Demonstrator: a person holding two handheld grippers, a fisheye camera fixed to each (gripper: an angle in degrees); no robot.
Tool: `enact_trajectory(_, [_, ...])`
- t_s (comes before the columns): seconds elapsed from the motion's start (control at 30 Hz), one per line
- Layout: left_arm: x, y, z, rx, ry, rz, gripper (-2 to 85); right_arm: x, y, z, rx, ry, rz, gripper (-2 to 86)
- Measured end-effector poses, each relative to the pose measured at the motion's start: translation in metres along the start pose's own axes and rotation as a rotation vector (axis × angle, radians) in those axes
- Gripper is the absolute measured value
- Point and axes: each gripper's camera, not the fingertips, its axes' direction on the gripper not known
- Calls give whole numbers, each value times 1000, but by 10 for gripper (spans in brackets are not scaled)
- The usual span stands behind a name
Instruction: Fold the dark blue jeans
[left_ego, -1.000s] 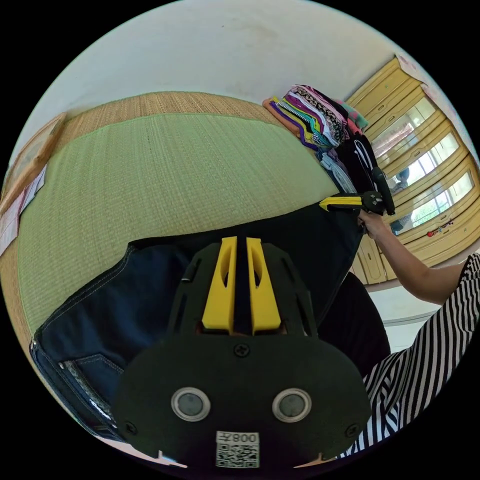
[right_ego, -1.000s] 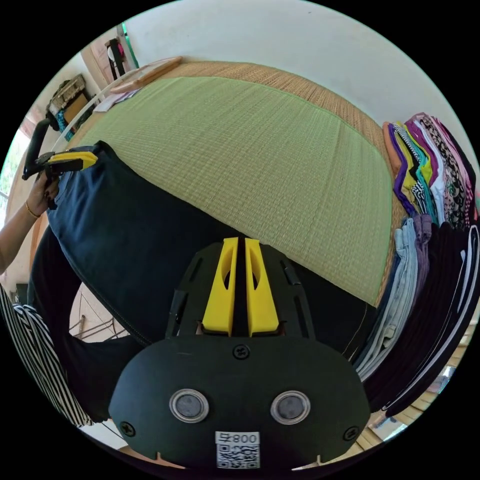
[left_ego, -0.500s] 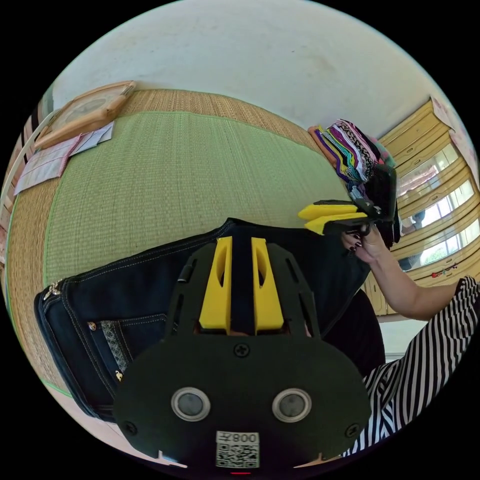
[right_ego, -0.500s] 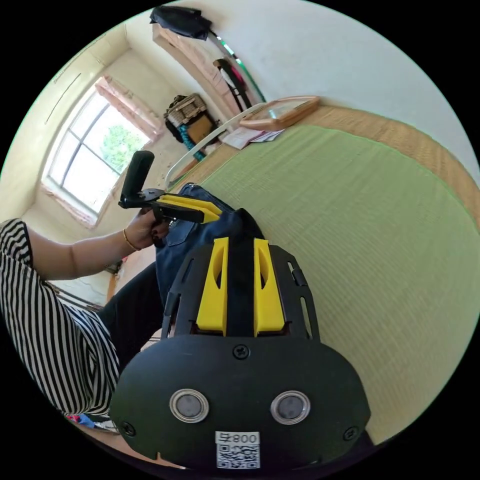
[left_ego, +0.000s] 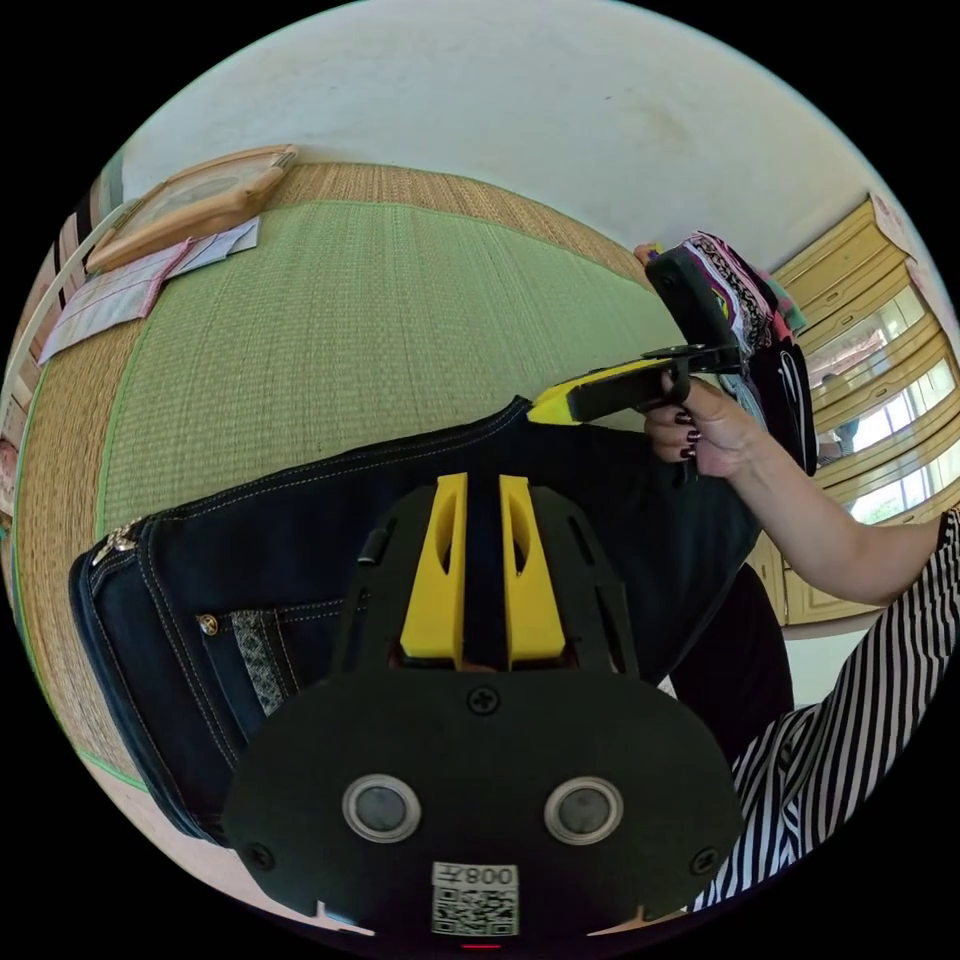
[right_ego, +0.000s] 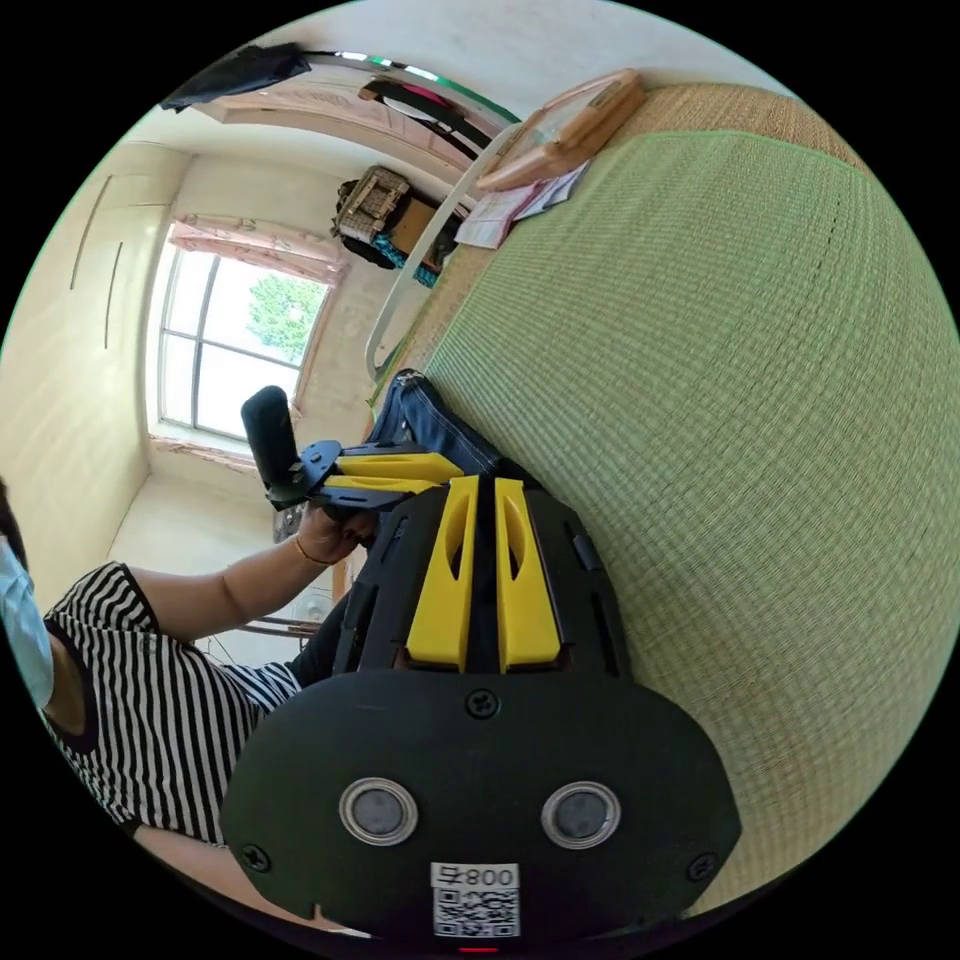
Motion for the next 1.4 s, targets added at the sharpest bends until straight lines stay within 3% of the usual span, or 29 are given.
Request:
enact_trajectory(0.3, [-9, 4, 8, -35, -87, 0, 4, 13, -14, -2, 71, -51, 33, 4])
enact_trajectory(0.37, [-7, 4, 7, -23, -93, -3, 3, 14, -22, -2, 51, 20, 30, 1])
enact_trajectory(0.5, [10, -2, 3, 51, -7, 75, 2, 7, -25, 3, 30, 53, 3, 1])
enact_trajectory(0.7, [24, -35, 34, -22, -75, 140, 2, -33, 27, 7, 74, 253, -74, 0])
enact_trajectory(0.87, [12, -38, 39, -1, 5, 56, 2, -28, 67, 40, 26, 576, 1, 0])
enact_trajectory(1.03, [23, -38, 30, 57, 2, 65, 2, -32, 81, 42, 131, 555, 33, 0])
enact_trajectory(1.13, [21, -45, 44, -11, -54, 59, 1, -39, 86, 46, 156, 603, 53, 0])
enact_trajectory(1.4, [34, -42, 41, 47, 35, 69, 0, -80, 113, 32, 259, 624, 44, 0])
